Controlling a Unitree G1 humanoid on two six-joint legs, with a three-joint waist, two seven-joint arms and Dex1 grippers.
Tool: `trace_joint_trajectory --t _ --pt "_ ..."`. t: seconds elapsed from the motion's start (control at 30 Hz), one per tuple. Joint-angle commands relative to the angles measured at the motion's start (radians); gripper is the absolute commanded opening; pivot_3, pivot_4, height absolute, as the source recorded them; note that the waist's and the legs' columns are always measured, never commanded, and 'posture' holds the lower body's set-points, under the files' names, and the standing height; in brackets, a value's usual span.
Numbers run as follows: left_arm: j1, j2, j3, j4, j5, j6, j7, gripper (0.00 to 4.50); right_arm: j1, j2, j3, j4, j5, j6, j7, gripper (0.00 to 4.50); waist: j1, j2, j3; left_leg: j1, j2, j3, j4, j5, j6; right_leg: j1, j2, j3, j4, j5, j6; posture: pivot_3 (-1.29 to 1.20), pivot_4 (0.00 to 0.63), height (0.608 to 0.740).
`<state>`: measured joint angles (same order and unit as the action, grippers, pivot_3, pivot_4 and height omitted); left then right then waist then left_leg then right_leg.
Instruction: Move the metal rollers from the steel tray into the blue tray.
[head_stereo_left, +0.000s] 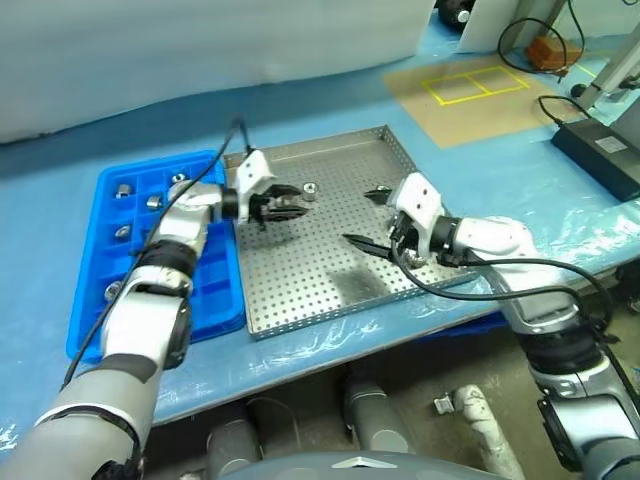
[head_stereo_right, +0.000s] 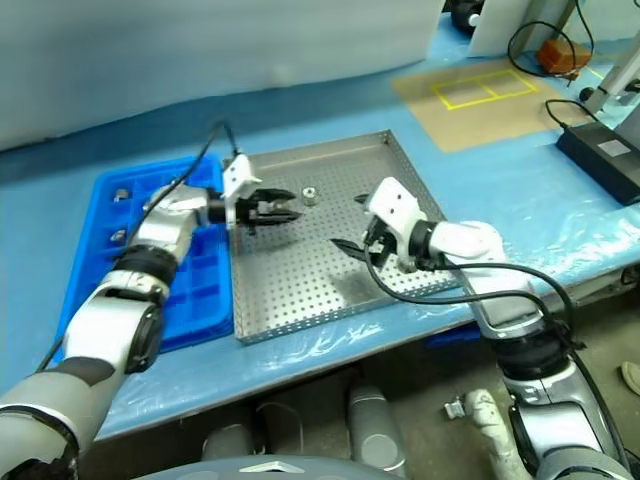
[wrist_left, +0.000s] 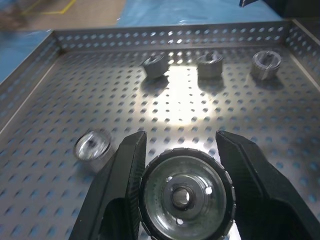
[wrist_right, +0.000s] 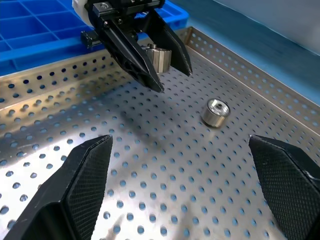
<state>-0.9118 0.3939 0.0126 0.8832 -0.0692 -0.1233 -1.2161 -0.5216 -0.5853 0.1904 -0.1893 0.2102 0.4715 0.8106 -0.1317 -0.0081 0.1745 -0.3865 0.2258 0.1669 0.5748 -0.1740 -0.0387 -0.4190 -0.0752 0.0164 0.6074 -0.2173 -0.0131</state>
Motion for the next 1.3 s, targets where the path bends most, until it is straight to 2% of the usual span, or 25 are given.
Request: trace_joint_trajectory --t 0.03,0.27,0.5,0.8,1.1,1.2,1.3 --pt "0.073 0.069 0.069 -0.156 -0.052 0.013 0.072 2.09 -0.081 0.046 0.036 0.086 -0.014 -0.095 0.054 4.50 0.033 0.000 0.000 0.000 0.000 0.000 0.000 0.000 0.000 0.000 0.000 0.000 0.000 0.000 0.000 -0.18 0.150 0.740" --pt "0.289 0.189 0.140 -0.426 -0.113 0.133 0.155 2.09 -0.221 0.159 0.071 0.285 -0.030 -0.217 0.137 4.50 0.147 0.000 0.000 0.000 0.002 0.002 -0.005 0.001 -0.003 -0.003 -0.001 -0.003 0.002 0.000 -0.001 -0.02 0.150 0.740" --pt "0.390 0.240 0.171 -0.490 -0.130 0.173 0.236 2.09 -0.305 0.245 0.093 0.409 -0.043 -0.303 0.209 4.50 0.219 0.000 0.000 -0.002 0.006 0.002 -0.006 0.004 -0.014 -0.004 -0.001 -0.012 0.005 -0.002 -0.003 0.04 0.150 0.740" --pt "0.316 0.216 0.127 -0.347 -0.098 0.113 0.291 2.09 -0.315 0.271 0.090 0.433 -0.063 -0.330 0.230 4.50 0.226 0.000 0.000 0.000 0.009 -0.002 -0.008 0.011 -0.026 -0.005 0.002 -0.014 0.014 -0.003 -0.006 0.01 0.150 0.740" --pt "0.289 0.213 0.077 -0.269 -0.104 0.171 0.206 2.09 -0.274 0.239 0.071 0.376 -0.064 -0.297 0.205 4.50 0.222 0.000 0.000 0.000 0.009 -0.002 -0.010 0.011 -0.026 -0.006 0.003 -0.014 0.014 -0.004 -0.006 -0.04 0.150 0.740" --pt "0.280 0.215 0.071 -0.251 -0.102 0.170 0.194 2.86 -0.269 0.235 0.070 0.367 -0.063 -0.291 0.196 4.50 0.220 0.000 0.000 0.000 0.009 -0.002 -0.011 0.011 -0.026 -0.007 0.003 -0.014 0.015 -0.004 -0.007 -0.05 0.150 0.740" --pt "0.258 0.211 0.065 -0.207 -0.060 0.124 0.263 3.83 -0.266 0.233 0.070 0.364 -0.064 -0.290 0.191 4.50 0.215 0.000 0.000 0.000 0.009 -0.002 -0.011 0.011 -0.026 -0.007 0.003 -0.014 0.015 -0.004 -0.007 -0.05 0.150 0.740"
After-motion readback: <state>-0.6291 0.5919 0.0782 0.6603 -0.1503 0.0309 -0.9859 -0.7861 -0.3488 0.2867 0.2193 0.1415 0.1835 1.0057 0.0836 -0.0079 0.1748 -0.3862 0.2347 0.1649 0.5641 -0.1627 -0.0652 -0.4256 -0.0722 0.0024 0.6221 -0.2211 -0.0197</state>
